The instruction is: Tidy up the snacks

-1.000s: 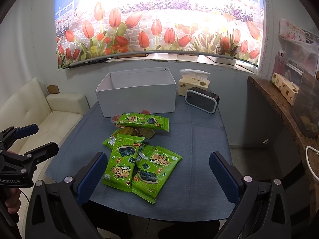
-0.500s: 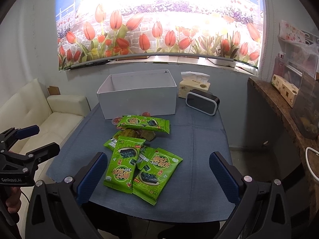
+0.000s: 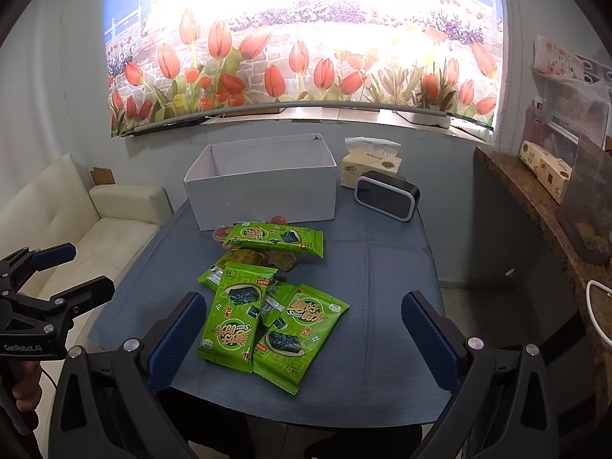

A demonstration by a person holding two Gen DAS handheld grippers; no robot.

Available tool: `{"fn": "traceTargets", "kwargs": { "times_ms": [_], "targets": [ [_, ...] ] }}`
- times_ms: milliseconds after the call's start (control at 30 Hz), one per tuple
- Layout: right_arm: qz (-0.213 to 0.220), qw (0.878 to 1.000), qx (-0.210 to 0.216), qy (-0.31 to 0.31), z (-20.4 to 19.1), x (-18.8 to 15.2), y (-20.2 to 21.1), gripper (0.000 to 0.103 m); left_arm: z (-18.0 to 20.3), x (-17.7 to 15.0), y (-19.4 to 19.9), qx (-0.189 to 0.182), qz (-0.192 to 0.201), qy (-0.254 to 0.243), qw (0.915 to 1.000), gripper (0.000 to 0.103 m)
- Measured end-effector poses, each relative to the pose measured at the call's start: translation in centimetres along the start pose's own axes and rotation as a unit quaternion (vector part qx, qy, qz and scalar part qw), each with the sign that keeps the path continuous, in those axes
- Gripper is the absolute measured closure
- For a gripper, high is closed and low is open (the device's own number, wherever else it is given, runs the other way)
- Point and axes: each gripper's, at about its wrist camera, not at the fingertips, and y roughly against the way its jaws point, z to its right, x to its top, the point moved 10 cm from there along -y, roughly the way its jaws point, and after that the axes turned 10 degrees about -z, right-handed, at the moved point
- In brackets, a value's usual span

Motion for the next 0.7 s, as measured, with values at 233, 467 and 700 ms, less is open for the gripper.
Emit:
{"fn": "traceTargets", "kwargs": {
  "times_ms": [233, 467, 700],
  "targets": [
    [0.000, 1.000, 0.001, 0.004, -0.09, 0.03, 0.08, 0.000, 0.05, 0.00, -0.10, 0.000, -0.001, 0.001, 1.0000, 0.000],
    [0.001, 1.000, 0.002, 0.009, -0.37, 0.11, -0.02, 0.000, 0.12, -0.08, -0.18, 0.000, -0.001, 0.001, 1.0000, 0.000],
    [-0.002, 1.000, 0.007, 0.013, -0.63, 0.06, -0.39, 0.000, 0.21, -0.12, -0.23, -0.002, -0.001, 0.001, 1.0000, 0.000]
  ]
}}
